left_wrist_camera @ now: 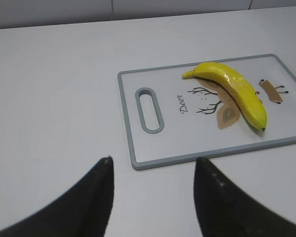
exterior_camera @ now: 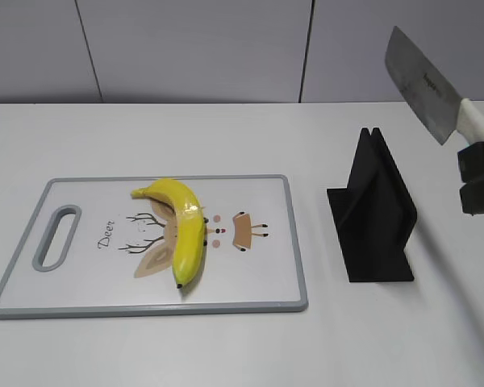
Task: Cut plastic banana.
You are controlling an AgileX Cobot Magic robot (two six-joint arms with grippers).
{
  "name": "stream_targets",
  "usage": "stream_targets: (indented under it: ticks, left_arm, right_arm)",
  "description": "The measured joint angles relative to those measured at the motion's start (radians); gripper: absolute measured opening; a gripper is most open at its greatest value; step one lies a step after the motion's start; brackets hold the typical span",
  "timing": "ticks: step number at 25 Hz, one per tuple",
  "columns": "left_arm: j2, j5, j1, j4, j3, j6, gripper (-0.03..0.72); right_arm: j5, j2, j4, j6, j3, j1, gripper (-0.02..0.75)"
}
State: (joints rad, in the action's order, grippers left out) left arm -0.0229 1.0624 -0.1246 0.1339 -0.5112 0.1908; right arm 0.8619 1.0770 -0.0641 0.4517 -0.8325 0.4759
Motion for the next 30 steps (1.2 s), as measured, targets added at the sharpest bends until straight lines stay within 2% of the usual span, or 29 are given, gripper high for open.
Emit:
stream_targets:
  ticks: [15,30]
  left_arm:
    - [0.0,-0.001,0.0,0.0,0.0,0.0,0.501]
    - [0.0,-0.001,0.0,0.001,0.0,0.0,0.5]
  right_arm:
    - [-0.102,0.23,-0.027,0.037,0.0,0.0,0.166]
    - [-0.119,0.353,-0.034,0.038,0.0,0.0,0.166]
